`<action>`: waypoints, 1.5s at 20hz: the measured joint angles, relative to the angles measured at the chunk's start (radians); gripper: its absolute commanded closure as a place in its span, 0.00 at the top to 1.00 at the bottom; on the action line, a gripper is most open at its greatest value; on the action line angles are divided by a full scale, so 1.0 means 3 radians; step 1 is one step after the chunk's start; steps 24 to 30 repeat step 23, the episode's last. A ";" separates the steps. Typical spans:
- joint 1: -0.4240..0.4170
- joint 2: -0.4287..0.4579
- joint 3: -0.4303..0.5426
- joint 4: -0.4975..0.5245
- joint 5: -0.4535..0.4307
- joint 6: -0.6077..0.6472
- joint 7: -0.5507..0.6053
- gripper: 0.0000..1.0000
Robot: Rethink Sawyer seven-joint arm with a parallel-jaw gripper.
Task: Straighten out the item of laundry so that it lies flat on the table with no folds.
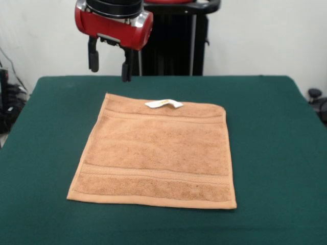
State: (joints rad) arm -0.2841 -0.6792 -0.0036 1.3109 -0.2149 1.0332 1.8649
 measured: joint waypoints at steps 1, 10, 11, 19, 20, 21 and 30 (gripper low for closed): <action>0.0000 -0.0001 0.0000 0.0001 0.0000 -0.0008 0.0000 1.00; 0.0000 -0.0008 0.0000 0.0005 0.0000 -0.0059 0.0000 1.00; 0.0000 -0.0011 0.0000 0.0008 -0.0001 -0.0076 0.0000 1.00; 0.0000 -0.0012 0.0000 0.0011 -0.0002 -0.0132 0.0000 1.00; 0.0000 -0.0012 0.0000 0.0012 -0.0002 -0.0135 0.0000 1.00; 0.0000 -0.0012 0.0000 0.0012 -0.0002 -0.0135 0.0000 1.00; 0.0000 -0.0012 0.0000 0.0013 -0.0002 -0.0139 0.0000 1.00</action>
